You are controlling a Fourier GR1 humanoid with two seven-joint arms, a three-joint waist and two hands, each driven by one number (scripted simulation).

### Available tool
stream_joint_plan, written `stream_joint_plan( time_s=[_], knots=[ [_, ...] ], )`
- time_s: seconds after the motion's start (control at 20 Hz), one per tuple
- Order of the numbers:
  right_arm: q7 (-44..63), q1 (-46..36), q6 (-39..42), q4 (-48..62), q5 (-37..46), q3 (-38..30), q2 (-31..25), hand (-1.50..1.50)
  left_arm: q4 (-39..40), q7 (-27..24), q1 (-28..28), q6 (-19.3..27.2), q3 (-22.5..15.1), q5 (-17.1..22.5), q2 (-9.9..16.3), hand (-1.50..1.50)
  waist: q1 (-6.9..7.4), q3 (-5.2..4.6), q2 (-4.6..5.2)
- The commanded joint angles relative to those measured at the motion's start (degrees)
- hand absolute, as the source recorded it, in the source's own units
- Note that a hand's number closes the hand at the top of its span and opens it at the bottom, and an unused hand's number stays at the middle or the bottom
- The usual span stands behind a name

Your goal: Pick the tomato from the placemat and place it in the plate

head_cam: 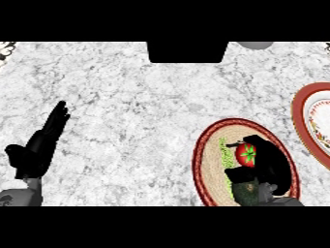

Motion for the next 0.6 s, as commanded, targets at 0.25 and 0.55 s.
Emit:
stream_joint_plan(
  time_s=[0.25,0.55],
  knots=[
    [-7.55,-4.24,-3.68,9.64,0.66,-1.2,0.53,1.5,-3.61,2.3,1.29,-2.11,1.61,-0.75,-0.71,0.0,0.15,0.16,0.17],
    [-27.47,14.39,0.17,1.61,-13.93,-19.03,-22.68,1.5,0.41,-0.6,2.72,-0.5,4.69,0.09,0.63,0.0,-5.66,0.53,-0.62]
  ],
)
